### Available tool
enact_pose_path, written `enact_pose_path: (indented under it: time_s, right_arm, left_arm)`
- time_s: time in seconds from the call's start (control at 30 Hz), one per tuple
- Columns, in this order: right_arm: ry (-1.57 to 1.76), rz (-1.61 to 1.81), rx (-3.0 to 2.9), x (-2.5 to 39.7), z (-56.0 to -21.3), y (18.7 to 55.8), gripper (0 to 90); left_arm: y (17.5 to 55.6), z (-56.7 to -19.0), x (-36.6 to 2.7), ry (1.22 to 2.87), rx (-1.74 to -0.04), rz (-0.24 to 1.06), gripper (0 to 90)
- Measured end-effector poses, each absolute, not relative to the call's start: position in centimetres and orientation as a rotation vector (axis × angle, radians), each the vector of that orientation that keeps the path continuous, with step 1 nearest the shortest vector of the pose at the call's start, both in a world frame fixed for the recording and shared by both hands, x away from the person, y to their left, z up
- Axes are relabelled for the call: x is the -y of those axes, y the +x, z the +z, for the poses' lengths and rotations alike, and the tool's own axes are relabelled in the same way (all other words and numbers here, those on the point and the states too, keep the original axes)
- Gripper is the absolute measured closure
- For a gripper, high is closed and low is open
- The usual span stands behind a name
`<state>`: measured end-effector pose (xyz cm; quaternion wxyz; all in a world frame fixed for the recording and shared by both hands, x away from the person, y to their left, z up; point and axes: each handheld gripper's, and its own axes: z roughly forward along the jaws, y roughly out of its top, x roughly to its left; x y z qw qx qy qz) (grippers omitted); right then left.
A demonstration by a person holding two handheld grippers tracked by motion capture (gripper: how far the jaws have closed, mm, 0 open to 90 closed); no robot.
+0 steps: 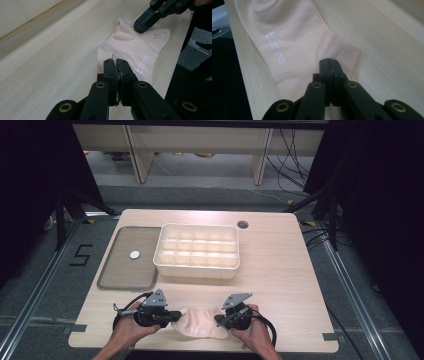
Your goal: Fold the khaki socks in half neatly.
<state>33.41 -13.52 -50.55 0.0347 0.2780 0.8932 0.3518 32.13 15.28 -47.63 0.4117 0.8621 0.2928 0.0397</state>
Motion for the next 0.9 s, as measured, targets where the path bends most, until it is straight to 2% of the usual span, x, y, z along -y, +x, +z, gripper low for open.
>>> enact_pose_path:
  time_s: [0.6, 0.9]
  right_arm:
    - [0.828, 1.088, -2.748, 11.7, -50.6, 34.5, 90.0]
    - [0.839, 1.129, -2.736, 12.6, -49.5, 34.5, 90.0]
  left_arm:
    - [32.6, -46.2, -15.1, 2.107, -0.738, 0.086, 86.5]
    - [32.7, -45.8, -14.5, 2.115, -0.723, 0.080, 86.5]
